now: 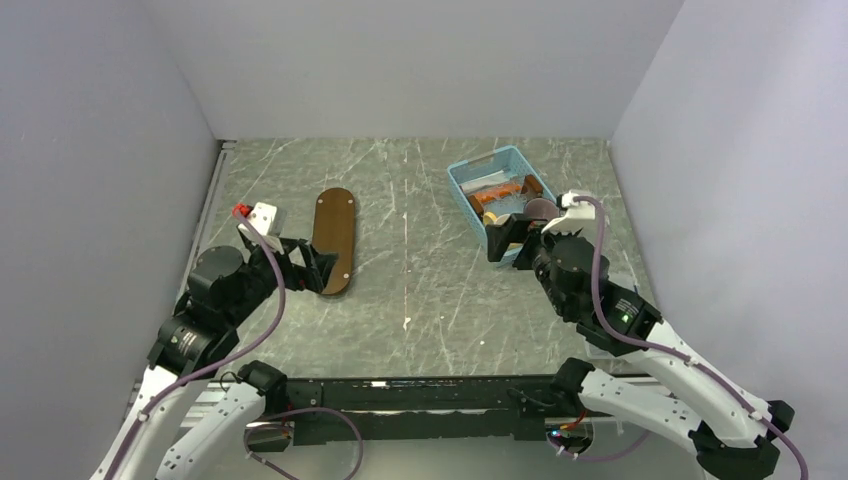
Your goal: Prepare toiletry sets of a toothbrush and toothpaste on the tray
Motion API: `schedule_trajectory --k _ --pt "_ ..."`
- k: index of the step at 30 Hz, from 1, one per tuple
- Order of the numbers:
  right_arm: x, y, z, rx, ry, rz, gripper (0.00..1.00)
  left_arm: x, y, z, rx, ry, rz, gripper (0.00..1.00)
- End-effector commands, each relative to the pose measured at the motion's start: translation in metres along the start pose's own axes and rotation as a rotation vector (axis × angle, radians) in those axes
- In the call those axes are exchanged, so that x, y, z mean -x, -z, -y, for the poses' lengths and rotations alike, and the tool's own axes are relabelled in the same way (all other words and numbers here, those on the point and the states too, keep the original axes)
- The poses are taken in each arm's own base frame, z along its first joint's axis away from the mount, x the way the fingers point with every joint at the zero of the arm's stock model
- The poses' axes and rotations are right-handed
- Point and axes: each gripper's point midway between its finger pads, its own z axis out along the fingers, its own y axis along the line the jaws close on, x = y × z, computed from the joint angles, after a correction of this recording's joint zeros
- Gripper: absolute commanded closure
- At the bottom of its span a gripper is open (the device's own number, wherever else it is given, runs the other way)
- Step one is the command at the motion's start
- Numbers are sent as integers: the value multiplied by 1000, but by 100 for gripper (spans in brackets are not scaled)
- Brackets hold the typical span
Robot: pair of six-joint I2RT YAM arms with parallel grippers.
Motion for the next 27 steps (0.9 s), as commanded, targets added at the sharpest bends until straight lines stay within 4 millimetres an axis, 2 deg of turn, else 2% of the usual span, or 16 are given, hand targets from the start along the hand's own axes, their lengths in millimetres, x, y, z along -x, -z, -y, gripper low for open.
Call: schedule_trajectory --k 1,7,16,24,27 --pt "16 0 4 -60 0 21 0 10 7 -5 27 -7 58 1" --pt "17 -6 14 -158 -2 9 0 10 9 -6 33 -8 62 1" --pt "5 -8 34 -285 -24 -1 0 10 11 -11 64 -3 62 1" --pt "-24 -23 48 -435 -34 -96 0 9 11 -14 78 2 59 1" --pt "-39 -32 62 -496 -52 -135 2 9 12 -14 81 1 62 1"
